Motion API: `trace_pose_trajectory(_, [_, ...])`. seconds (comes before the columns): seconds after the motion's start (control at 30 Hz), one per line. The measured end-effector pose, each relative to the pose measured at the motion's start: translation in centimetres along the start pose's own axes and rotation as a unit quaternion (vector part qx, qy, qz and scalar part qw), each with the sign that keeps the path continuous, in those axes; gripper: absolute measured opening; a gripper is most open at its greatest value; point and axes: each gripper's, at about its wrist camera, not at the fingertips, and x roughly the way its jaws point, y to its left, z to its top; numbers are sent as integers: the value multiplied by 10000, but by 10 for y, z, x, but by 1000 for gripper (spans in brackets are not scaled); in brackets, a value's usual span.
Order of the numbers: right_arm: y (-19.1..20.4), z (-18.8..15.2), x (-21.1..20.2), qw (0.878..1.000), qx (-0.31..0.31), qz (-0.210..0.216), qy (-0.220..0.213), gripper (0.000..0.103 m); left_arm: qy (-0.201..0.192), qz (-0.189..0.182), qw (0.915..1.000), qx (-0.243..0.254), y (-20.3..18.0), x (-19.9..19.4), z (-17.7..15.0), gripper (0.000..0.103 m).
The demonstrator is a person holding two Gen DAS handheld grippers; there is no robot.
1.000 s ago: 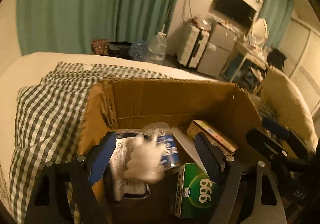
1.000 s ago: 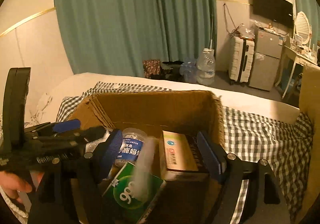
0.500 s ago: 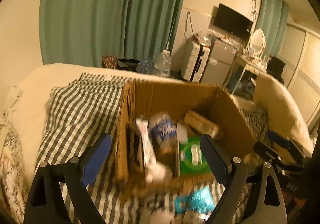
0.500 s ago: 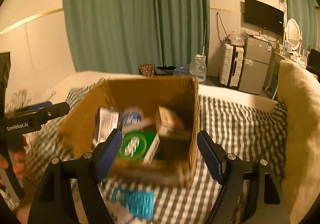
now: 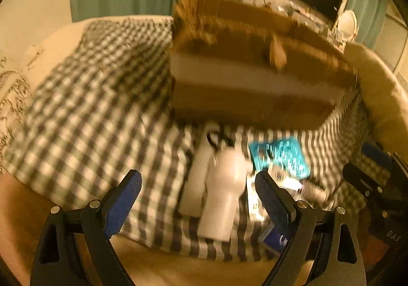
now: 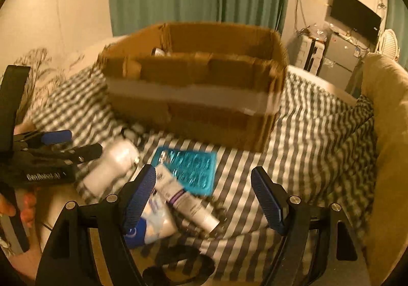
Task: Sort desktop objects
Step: 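Move the right gripper to the white BOP tube while the left reaches the white bottle, then grasp and lift the BOP tube with right gripper while left lifts the white bottle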
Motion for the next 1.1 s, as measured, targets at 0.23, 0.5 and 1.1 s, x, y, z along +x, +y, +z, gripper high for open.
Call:
trace_pose_trajectory(0.23, [11, -14, 22, 9985, -213, 108, 489, 75, 296, -138, 9958, 850, -28, 17, -23, 92])
trace_pose_trajectory(0.5, [6, -21, 51, 9944, -95, 239, 1028, 61, 454, -112, 9932, 1069, -34, 27, -25, 82])
trace_pose_trajectory(1.1, [24, -26, 65, 9893, -700, 215, 1266, 24, 379, -194, 9948, 924, -23, 38, -19, 42])
